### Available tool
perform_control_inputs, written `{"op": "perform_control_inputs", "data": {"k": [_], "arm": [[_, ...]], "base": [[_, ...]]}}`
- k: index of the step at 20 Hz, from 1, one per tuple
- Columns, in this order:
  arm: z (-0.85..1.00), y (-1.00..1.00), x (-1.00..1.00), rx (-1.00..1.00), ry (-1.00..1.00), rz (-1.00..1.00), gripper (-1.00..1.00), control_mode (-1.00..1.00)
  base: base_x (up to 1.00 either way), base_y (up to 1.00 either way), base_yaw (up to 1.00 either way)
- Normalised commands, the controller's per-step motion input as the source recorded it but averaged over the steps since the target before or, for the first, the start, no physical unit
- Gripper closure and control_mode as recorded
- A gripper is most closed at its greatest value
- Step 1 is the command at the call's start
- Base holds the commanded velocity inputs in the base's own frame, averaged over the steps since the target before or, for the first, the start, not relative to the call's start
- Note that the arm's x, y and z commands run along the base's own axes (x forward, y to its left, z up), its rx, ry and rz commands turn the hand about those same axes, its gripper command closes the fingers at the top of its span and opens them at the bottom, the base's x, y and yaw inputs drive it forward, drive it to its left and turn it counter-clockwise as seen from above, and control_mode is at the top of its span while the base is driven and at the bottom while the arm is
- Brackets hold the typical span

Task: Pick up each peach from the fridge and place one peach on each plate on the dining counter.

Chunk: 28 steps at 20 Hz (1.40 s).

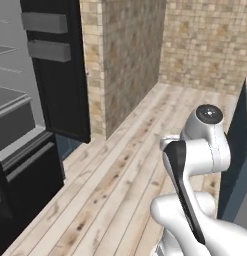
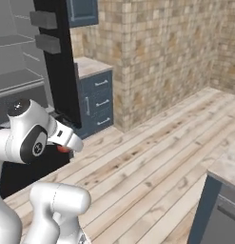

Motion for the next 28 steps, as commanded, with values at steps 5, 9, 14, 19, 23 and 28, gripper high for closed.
{"op": "perform_control_inputs", "data": {"k": [5, 9, 14, 19, 23, 28], "arm": [[0.0, 0.0, 0.0, 0.0, 0.0, 0.0, 1.0, 1.0], [0.0, 0.0, 0.0, 0.0, 0.0, 0.0, 1.0, 1.0], [0.0, 0.0, 0.0, 0.0, 0.0, 0.0, 1.0, 1.0], [0.0, 0.0, 0.0, 0.0, 0.0, 0.0, 1.0, 1.0], [0.0, 0.0, 0.0, 0.0, 0.0, 0.0, 1.0, 1.0], [0.0, 0.0, 0.0, 0.0, 0.0, 0.0, 1.0, 1.0]], "base": [[-0.27, -0.56, -0.26], [-0.19, -0.63, -0.24], [-0.01, -0.72, -0.23], [-0.05, -0.83, -0.2], [-0.39, -0.82, -0.17], [-0.43, -0.76, -0.15]]}}
